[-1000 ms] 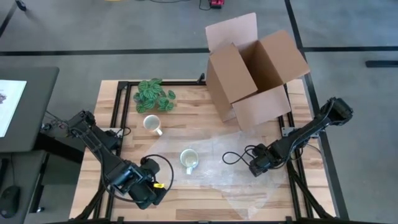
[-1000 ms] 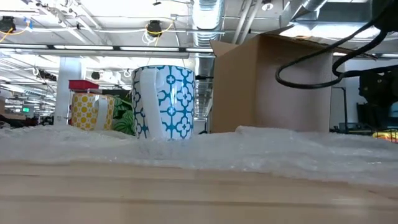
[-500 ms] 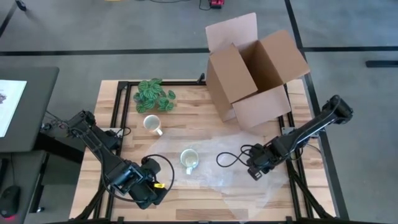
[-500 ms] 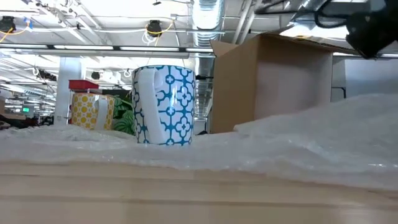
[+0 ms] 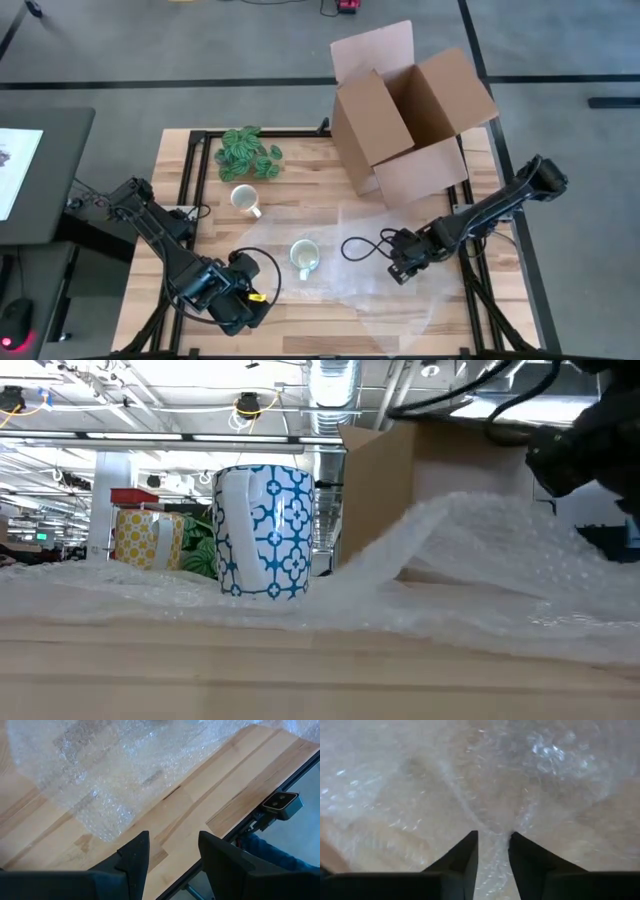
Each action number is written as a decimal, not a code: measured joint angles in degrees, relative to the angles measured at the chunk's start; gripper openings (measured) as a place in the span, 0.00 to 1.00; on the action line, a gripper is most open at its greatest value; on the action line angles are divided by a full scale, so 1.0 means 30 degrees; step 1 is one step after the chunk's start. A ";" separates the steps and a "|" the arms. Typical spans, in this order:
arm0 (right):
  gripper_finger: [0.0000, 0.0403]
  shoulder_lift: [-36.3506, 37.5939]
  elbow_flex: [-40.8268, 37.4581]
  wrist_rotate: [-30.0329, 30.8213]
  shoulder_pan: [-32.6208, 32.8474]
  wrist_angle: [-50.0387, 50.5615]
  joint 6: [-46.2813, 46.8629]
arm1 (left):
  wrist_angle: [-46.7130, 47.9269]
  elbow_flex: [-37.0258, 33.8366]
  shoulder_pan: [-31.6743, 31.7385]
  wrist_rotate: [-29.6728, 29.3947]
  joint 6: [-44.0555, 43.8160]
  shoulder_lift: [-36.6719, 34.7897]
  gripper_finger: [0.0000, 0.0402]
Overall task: Wrap mug
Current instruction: Wrap the blue mug with bubble wrap
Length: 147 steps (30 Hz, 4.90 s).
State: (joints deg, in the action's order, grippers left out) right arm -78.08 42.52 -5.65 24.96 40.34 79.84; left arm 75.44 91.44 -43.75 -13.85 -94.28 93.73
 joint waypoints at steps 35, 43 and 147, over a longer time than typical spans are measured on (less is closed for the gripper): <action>0.00 -0.4625 1.5570 -0.0038 -0.3492 -0.4865 -1.2811 | 0.0216 -0.0007 0.0022 -0.2193 0.0376 -0.2413 0.38; 0.00 -0.9943 2.1048 -0.2938 -0.3776 -0.5371 -1.4086 | 0.0352 -0.0007 -0.0051 -0.3621 0.1239 -0.4224 0.38; 0.00 -1.9660 2.7620 -0.0112 -0.5713 0.7389 -1.3329 | 0.4552 -0.0007 -0.2419 -0.6525 0.1495 -0.6142 0.38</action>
State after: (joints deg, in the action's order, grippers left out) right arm -137.06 125.38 -5.98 7.82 62.51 39.86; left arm 89.10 91.42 -51.00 -33.42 -89.80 75.31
